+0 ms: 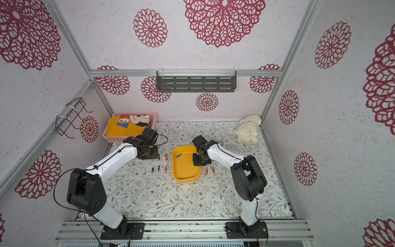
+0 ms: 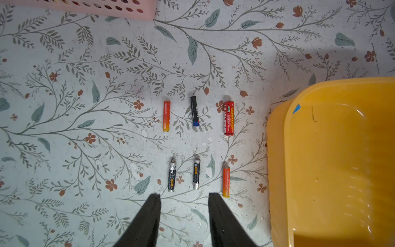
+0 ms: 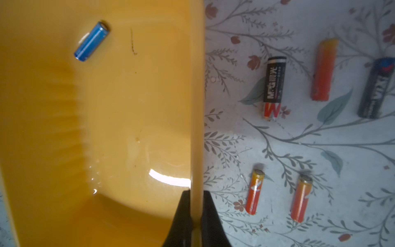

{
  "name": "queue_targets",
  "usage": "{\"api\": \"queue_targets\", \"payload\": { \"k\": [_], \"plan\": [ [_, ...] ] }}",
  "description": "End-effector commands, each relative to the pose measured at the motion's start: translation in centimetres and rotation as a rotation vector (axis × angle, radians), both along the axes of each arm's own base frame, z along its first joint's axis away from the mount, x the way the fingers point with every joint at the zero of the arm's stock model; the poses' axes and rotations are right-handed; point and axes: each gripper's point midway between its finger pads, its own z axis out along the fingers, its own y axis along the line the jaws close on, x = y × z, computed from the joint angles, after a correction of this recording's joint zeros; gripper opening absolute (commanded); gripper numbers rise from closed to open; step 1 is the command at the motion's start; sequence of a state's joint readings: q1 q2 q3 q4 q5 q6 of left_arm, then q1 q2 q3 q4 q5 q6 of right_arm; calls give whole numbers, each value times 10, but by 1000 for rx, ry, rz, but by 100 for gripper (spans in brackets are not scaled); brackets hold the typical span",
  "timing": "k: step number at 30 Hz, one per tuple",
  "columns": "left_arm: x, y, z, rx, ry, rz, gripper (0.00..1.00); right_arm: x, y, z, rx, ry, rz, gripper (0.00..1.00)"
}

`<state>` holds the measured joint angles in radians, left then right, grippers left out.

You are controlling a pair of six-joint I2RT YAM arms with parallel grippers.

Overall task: Take the batteries out of the storage box
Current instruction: Adjust the storage box at the center of the board, then pick up the battery from the storage box.

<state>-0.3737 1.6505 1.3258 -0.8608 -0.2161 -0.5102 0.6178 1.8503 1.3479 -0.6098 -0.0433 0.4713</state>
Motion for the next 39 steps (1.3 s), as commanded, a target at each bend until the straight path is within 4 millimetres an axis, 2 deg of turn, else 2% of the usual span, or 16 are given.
{"api": "queue_targets", "payload": {
  "k": [1, 8, 12, 15, 19, 21, 23, 25, 27, 28, 30, 33, 35, 39],
  "plan": [
    [4, -3, -1, 2, -6, 3, 39, 28, 11, 30, 71, -155, -32, 0],
    [7, -3, -6, 10, 2, 2, 39, 28, 15, 1, 102, -77, -154, 0],
    [6, -4, -8, 8, 7, -1, 39, 29, 16, -4, 107, -61, -187, 0],
    [5, -3, -9, 11, 10, 0, 39, 27, 21, -2, 135, -43, -179, 18],
    [4, -2, -6, 11, 1, 5, 39, 29, 23, 19, 146, -68, -167, 34],
    [4, -1, 1, 10, -13, 10, 39, 35, 21, 40, 125, -110, -140, 40],
    [5, -1, 13, 2, -45, 12, 39, 44, 18, 68, 92, -180, -94, 42],
    [6, 0, 29, -9, -92, 17, 39, 56, 19, 99, 60, -292, 3, 43],
    [7, -2, 45, -39, -163, 7, 39, 63, 38, 132, 96, -474, 205, 46],
    [8, -3, 53, -56, -204, -2, 39, 63, 48, 142, 124, -557, 298, 48],
    [9, -8, 64, -113, -297, -25, 39, 48, 71, 157, 191, -752, 568, 62],
    [6, -21, 77, -212, -393, -84, 39, 35, 82, 149, 179, -941, 820, 70],
    [2, -33, 86, -294, -453, -141, 40, 40, 85, 138, 150, -997, 920, 77],
    [-10, -47, 92, -398, -532, -213, 42, 51, 92, 119, 154, -1009, 1057, 78]
  ]
}}
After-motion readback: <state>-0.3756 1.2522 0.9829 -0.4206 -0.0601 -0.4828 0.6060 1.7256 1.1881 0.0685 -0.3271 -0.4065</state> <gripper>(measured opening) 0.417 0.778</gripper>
